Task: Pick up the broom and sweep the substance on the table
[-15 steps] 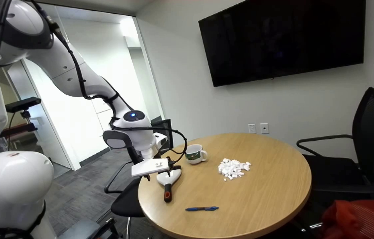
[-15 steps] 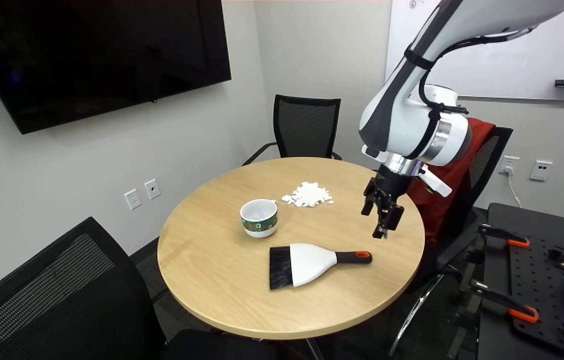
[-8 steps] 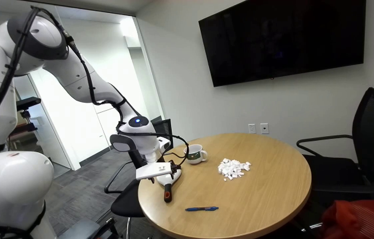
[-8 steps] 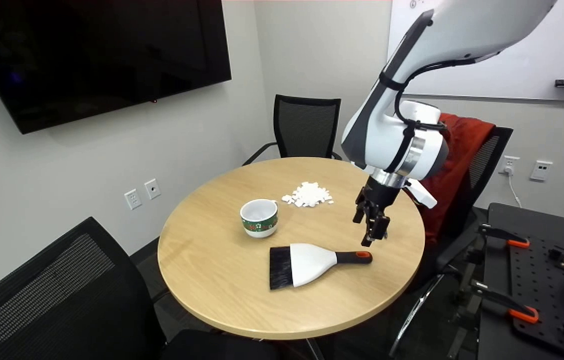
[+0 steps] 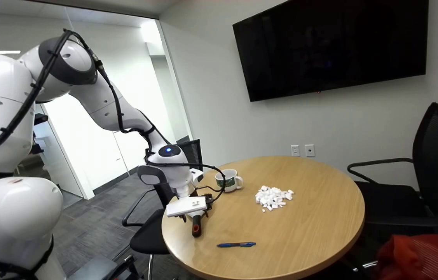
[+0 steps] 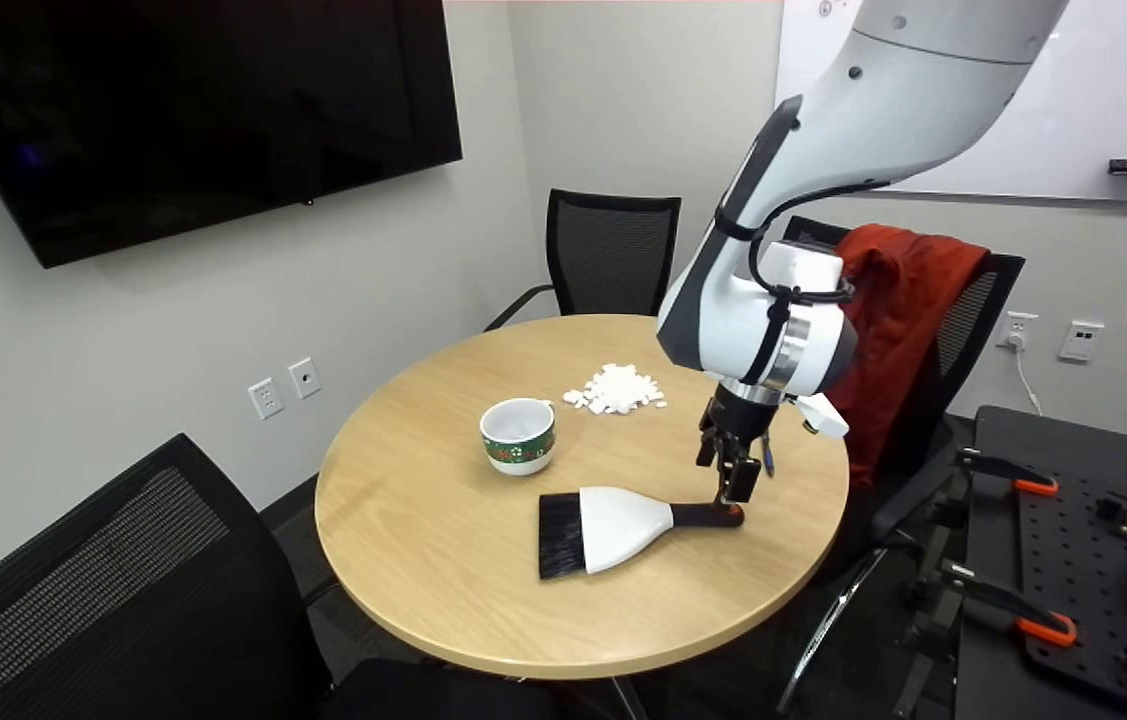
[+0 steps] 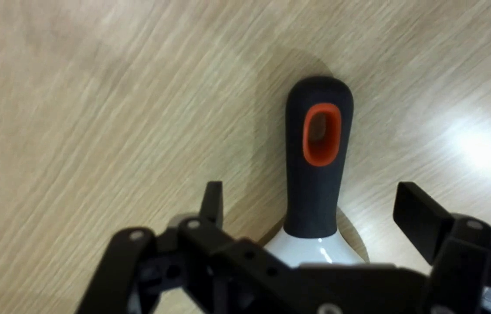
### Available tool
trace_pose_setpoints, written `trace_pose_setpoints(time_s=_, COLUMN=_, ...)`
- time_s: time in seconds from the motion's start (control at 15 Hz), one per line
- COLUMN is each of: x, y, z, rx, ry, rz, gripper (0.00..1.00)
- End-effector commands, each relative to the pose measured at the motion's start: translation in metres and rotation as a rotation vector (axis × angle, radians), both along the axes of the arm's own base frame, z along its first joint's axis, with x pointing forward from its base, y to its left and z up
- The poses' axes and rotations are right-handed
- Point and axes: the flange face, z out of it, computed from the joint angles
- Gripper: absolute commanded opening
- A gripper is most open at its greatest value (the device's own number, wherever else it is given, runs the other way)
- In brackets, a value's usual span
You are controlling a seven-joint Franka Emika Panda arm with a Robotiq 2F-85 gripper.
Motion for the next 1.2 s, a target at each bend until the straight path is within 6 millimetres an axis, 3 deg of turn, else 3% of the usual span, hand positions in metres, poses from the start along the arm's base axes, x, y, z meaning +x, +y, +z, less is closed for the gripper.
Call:
trace_pose_setpoints(time_s=0.0, x=0.010, y=0.003, z=-0.013, rx=-0.012, ry=-0.002, rz=0.009, gripper=1.00)
trace_pose_setpoints(time_s=1.07, x=0.030, y=0.021, z=-0.037, rx=-0.002, ry=0.001, rz=0.046, gripper=1.00)
trace_pose_setpoints(time_s=1.13, x=0.030, y=0.021, z=-0.037, rx=0.000, ry=-0.001, rz=0.048, gripper=0.88)
